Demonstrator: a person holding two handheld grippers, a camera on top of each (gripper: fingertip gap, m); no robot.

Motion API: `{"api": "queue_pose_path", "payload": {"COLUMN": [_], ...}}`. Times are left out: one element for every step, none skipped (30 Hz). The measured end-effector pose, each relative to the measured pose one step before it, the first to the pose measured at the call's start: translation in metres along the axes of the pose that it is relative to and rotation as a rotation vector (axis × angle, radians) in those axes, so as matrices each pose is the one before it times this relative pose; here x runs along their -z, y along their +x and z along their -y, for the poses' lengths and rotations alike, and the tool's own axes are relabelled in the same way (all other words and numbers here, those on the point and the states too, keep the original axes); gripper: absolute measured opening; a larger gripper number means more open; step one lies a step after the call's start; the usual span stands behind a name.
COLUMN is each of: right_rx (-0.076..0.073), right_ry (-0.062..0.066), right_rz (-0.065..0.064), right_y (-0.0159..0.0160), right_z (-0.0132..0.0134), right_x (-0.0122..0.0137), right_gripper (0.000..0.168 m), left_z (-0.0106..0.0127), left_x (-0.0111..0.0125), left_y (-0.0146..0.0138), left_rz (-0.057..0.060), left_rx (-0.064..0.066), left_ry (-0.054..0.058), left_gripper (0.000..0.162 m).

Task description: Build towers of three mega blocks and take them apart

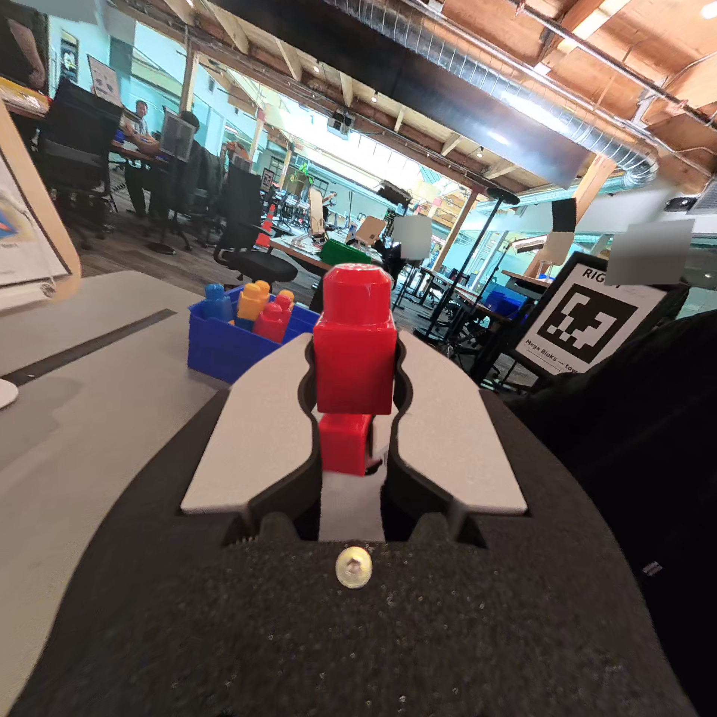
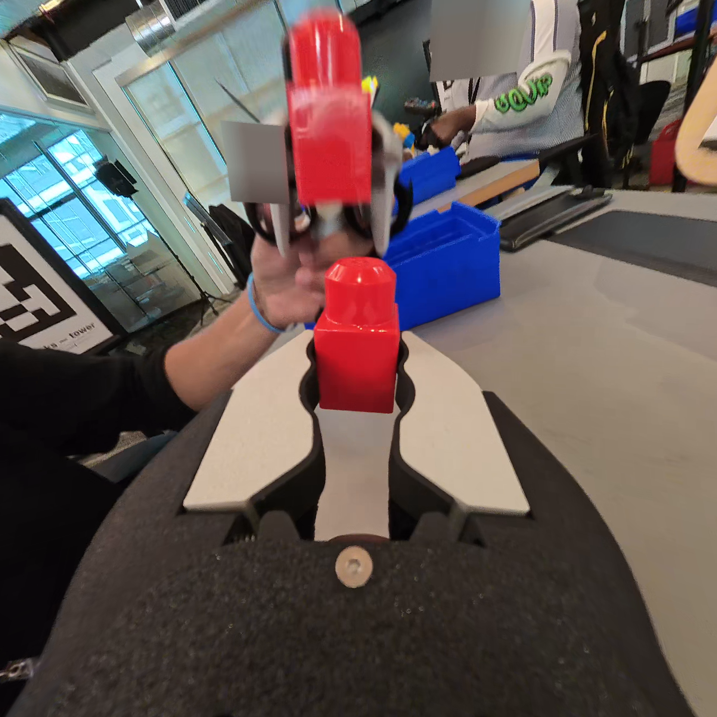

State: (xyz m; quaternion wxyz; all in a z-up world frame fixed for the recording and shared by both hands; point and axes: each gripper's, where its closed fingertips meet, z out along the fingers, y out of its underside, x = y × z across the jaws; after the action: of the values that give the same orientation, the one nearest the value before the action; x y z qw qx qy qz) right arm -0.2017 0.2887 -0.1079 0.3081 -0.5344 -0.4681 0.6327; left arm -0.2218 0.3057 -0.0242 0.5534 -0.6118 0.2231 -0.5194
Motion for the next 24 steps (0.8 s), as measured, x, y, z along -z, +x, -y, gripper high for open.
{"api": "queue_pose_path", "payload": {"right_rx": [0.0012,0.0013,0.0022,0.0059,0.0096,0.0102,0.0071,0.0041,0.0034,0.0022,-0.0028,-0.0057,-0.0041,-0.0053,-0.0077,-0.0059,0.0019,0.0108,0.009,-0.0014,-0.0052,-0.0015,0.0035,0.0071], "right_ry": [0.0238,0.0293,0.0297,0.0237,0.0179,0.0184,0.0193,0.0123,0.0041,-0.0003,-0.0032,-0.0091,-0.0141,-0.0159,-0.0096,-0.0123,-0.0237,-0.0371,-0.0227,-0.0094,-0.0101,-0.0076,-0.0034,0.0], "right_rz": [0.0042,0.004,0.0055,0.0059,0.0021,0.001,0.0054,0.0071,0.0031,0.0018,0.0062,0.007,0.0043,0.0049,0.0078,0.009,0.0086,0.0039,-0.0066,-0.0054,0.0027,0.0036,0.0037,0.0076], "right_y": [-0.00127,-0.00147,-0.00185,-0.00198,-0.0016,-0.00116,-0.00135,-0.00088,0.00033,0.00091,0.0006,0.00068,0.00092,0.00074,-0.00003,-0.00073,-0.00134,-0.00126,0.00013,0.00083,0.00047,0.00036,0.00004,-0.00095], "right_z": [0.00922,0.01098,0.01178,0.0112,0.0103,0.01,0.00959,0.0077,0.00532,0.00303,0.00127,-0.00108,-0.00301,-0.00417,-0.00358,-0.0037,-0.0048,-0.0064,-0.00368,-0.00109,-0.00113,-0.0009,-0.00027,-0.0001], "right_x": [0.00423,0.00467,0.0044,0.00365,0.00281,0.00185,0.00057,-0.00077,-0.00185,-0.00233,-0.00267,-0.00283,-0.00276,-0.00261,-0.00221,-0.00183,-0.00208,-0.00259,-0.00151,-0.0004,-0.00055,-0.00082,-0.00092,-0.00134], "right_gripper": [0.036,0.036,0.036,0.036,0.036,0.036,0.036,0.036,0.036,0.036,0.036,0.036,0.036,0.036,0.036,0.036,0.036,0.036,0.036,0.036,0.036,0.036,0.036,0.036], "left_z": [-0.00759,-0.00869,-0.00872,-0.00833,-0.00697,-0.00597,-0.00666,-0.00686,-0.00541,-0.00335,-0.00154,0.0003,0.00223,0.00206,0.00063,-0.002,-0.00123,0.00021,-0.00019,-0.00048,-0.00031,-0.00084,0.00005,0.00082], "left_x": [-0.00401,-0.00395,-0.00378,-0.00342,-0.00325,-0.00309,-0.00336,-0.00383,-0.00395,-0.00362,-0.00323,-0.00244,-0.0017,-0.00129,-0.00073,-0.00049,0.00019,0.00064,0.00139,0.00172,0.00104,0.00062,0.00059,0.00079], "left_y": [-0.00132,-0.00105,-0.00034,0.00016,-0.00006,-0.00029,0.0,-0.00022,0.00016,0.00151,0.00223,0.00099,0.00107,0.00182,-0.00012,-0.00158,-0.00101,-0.00026,0.00024,-0.0009,-0.00016,-0.00016,-0.00038,0.00069], "left_rz": [0.0012,0.0029,-0.0002,-0.0032,0.0002,0.002,-0.0003,0.0013,0.002,-0.0033,-0.0059,0.0029,-0.0012,-0.0108,0.001,0.0102,0.0091,0.0044,-0.004,0.002,-0.0032,-0.0016,0.0005,-0.0099], "left_rx": [-0.0027,-0.0069,-0.004,-0.0043,-0.0065,-0.0079,-0.0043,-0.002,-0.0057,-0.0107,-0.011,-0.0087,-0.0049,0.002,0.0012,-0.0062,-0.0071,-0.0039,0.0023,0.0064,0.0089,0.0067,0.003,0.0085], "left_ry": [-0.0169,-0.0208,-0.018,-0.0167,-0.0088,-0.0024,-0.0115,-0.0177,-0.0119,-0.003,0.0034,0.0098,0.0204,0.015,0.0003,-0.0171,-0.0092,0.0027,0.0024,0.0001,0.0037,-0.0008,0.0066,0.0127], "left_gripper": [0.036,0.036,0.036,0.036,0.036,0.036,0.036,0.036,0.036,0.036,0.036,0.036,0.036,0.036,0.036,0.036,0.036,0.036,0.036,0.035,0.035,0.035,0.035,0.035]}}
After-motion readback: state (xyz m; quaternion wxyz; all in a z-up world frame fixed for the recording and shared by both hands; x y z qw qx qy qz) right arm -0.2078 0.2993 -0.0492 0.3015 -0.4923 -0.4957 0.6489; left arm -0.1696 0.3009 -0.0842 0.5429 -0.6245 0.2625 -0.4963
